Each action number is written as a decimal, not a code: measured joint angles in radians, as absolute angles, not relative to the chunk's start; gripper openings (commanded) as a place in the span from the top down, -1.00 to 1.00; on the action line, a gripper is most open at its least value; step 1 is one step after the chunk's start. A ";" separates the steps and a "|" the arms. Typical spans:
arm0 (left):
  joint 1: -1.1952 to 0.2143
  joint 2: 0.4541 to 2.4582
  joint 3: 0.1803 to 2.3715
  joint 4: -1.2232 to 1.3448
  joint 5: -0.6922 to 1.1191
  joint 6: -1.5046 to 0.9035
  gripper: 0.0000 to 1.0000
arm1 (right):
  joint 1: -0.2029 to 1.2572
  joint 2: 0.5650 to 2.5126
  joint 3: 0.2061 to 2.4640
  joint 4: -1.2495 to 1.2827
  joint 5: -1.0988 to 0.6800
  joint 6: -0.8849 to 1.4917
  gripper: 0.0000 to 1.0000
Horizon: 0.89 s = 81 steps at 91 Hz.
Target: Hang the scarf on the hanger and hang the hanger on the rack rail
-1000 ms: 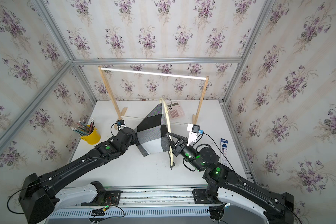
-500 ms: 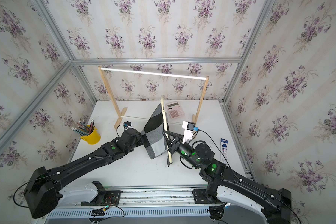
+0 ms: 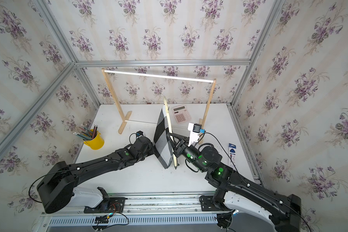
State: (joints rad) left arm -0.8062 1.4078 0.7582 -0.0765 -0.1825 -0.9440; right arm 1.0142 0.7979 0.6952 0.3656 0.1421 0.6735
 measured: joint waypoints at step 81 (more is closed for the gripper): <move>-0.825 1.409 0.810 -0.118 -0.126 -0.863 -0.03 | 0.996 0.818 0.696 0.429 0.156 0.642 1.00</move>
